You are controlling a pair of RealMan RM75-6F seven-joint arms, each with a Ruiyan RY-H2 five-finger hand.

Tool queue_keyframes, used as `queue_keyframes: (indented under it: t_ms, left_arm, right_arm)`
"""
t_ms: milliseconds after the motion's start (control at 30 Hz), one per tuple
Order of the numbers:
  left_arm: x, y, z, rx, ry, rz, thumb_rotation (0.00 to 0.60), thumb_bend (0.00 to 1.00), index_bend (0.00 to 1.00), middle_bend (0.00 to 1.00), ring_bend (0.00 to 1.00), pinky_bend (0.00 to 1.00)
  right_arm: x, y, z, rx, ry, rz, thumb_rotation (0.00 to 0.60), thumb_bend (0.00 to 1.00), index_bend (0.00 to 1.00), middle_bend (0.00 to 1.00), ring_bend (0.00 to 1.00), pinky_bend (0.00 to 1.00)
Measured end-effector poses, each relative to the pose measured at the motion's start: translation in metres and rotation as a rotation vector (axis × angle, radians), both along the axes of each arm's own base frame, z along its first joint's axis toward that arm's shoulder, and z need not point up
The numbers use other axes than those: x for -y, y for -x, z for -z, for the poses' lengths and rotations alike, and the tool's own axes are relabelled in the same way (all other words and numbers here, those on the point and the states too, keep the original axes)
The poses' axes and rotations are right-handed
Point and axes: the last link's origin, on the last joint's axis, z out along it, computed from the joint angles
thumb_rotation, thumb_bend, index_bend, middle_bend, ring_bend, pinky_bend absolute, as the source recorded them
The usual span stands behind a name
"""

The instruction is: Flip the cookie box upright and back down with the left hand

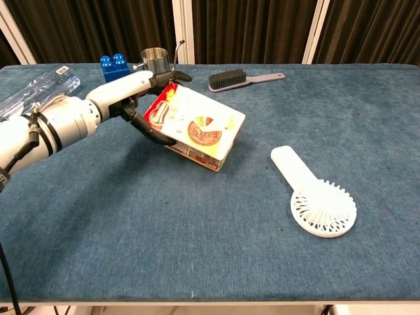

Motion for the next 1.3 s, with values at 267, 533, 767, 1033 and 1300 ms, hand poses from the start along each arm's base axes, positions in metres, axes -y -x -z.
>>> queue_keyframes:
  t_ms: [267,533,767,1033,1300]
  left_arm:
    - [0.003,0.011,0.003,-0.048,0.013,-0.043,0.600,0.00,0.03,0.06,0.03,0.09]
    - [0.008,0.018,-0.010,-0.044,0.023,-0.088,0.600,0.00,0.00,0.00,0.00,0.07]
    - [0.009,0.036,-0.061,-0.131,-0.130,-0.081,0.600,0.00,0.00,0.00,0.00,0.06]
    - [0.049,0.078,-0.156,-0.360,-0.377,-0.173,0.600,0.00,0.00,0.00,0.00,0.05]
    - [0.128,0.147,-0.207,-0.466,-0.505,-0.354,0.600,0.00,0.00,0.00,0.00,0.04]
  right_arm:
    - [0.000,-0.001,0.000,0.007,-0.004,-0.001,0.600,0.17,0.00,0.00,0.00,0.00]
    - [-0.001,0.000,-0.002,0.009,0.002,-0.005,0.600,0.17,0.00,0.00,0.00,0.00]
    - [-0.001,0.001,-0.008,0.013,-0.002,-0.009,0.600,0.17,0.00,0.00,0.00,0.00]
    - [0.002,0.002,-0.011,0.090,-0.035,-0.055,0.600,0.17,0.00,0.00,0.00,0.00]
    - [0.003,-0.005,-0.005,0.098,-0.050,-0.129,0.600,0.17,0.00,0.00,0.00,0.00]
